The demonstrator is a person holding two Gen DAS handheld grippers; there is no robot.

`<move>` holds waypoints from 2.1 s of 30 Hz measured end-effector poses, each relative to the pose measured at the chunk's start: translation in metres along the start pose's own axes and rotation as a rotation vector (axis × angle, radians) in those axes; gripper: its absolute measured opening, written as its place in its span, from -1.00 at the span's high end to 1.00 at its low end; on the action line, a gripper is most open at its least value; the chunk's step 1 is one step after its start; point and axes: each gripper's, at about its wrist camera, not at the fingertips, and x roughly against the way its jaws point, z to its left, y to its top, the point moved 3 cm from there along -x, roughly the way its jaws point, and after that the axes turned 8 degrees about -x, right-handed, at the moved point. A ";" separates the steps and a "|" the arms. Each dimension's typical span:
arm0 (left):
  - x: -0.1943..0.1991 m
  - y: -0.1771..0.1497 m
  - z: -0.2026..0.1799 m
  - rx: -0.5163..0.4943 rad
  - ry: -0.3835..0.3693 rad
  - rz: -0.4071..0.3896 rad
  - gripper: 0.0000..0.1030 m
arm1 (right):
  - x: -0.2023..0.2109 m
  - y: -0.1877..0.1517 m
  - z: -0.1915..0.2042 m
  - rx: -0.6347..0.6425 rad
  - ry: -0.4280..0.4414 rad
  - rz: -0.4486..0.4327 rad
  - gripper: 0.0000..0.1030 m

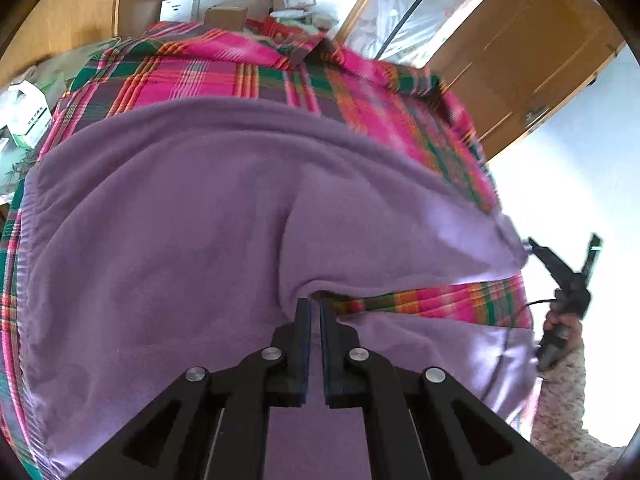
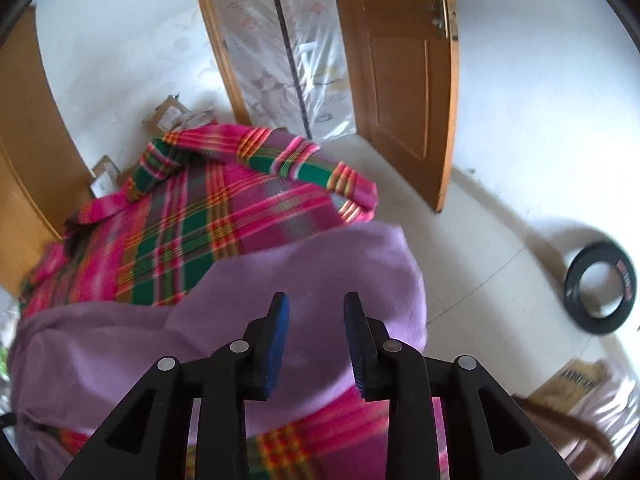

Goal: Fold clothes

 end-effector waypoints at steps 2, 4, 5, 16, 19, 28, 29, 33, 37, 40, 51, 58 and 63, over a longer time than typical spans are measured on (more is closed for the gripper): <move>0.009 0.002 -0.005 -0.009 -0.034 -0.011 0.94 | -0.004 0.011 -0.013 -0.050 -0.019 -0.021 0.42; 0.011 0.008 -0.009 -0.028 -0.035 -0.018 0.93 | -0.013 0.019 -0.029 -0.122 -0.013 0.003 0.31; 0.010 0.013 -0.012 -0.033 -0.028 -0.023 0.93 | -0.020 0.022 -0.036 -0.147 -0.008 0.026 0.31; -0.069 0.102 -0.085 -0.282 -0.032 0.016 0.65 | -0.053 0.023 -0.068 -0.250 0.062 0.151 0.30; -0.107 0.125 -0.115 -0.417 -0.040 0.081 0.62 | -0.056 0.021 -0.072 -0.271 0.086 0.172 0.29; -0.177 0.150 -0.179 -0.667 -0.093 0.191 0.62 | -0.055 0.017 -0.074 -0.281 0.116 0.188 0.30; -0.181 0.151 -0.183 -0.689 -0.093 0.195 0.61 | -0.055 0.018 -0.075 -0.278 0.117 0.190 0.30; -0.193 0.146 -0.192 -0.753 -0.091 0.228 0.60 | -0.055 0.018 -0.075 -0.273 0.119 0.190 0.30; -0.202 0.140 -0.197 -0.765 -0.096 0.247 0.59 | -0.055 0.016 -0.076 -0.277 0.128 0.187 0.30; -0.209 0.139 -0.197 -0.759 -0.073 0.251 0.57 | -0.055 0.016 -0.077 -0.277 0.133 0.185 0.30; -0.223 0.126 -0.207 -0.877 0.016 0.228 0.44 | -0.054 0.014 -0.076 -0.269 0.137 0.179 0.31; -0.224 0.124 -0.209 -0.853 0.014 0.216 0.40 | -0.050 0.014 -0.070 -0.240 0.134 0.173 0.58; -0.223 0.116 -0.220 -0.908 -0.001 0.227 0.40 | -0.048 0.013 -0.070 -0.238 0.141 0.171 0.72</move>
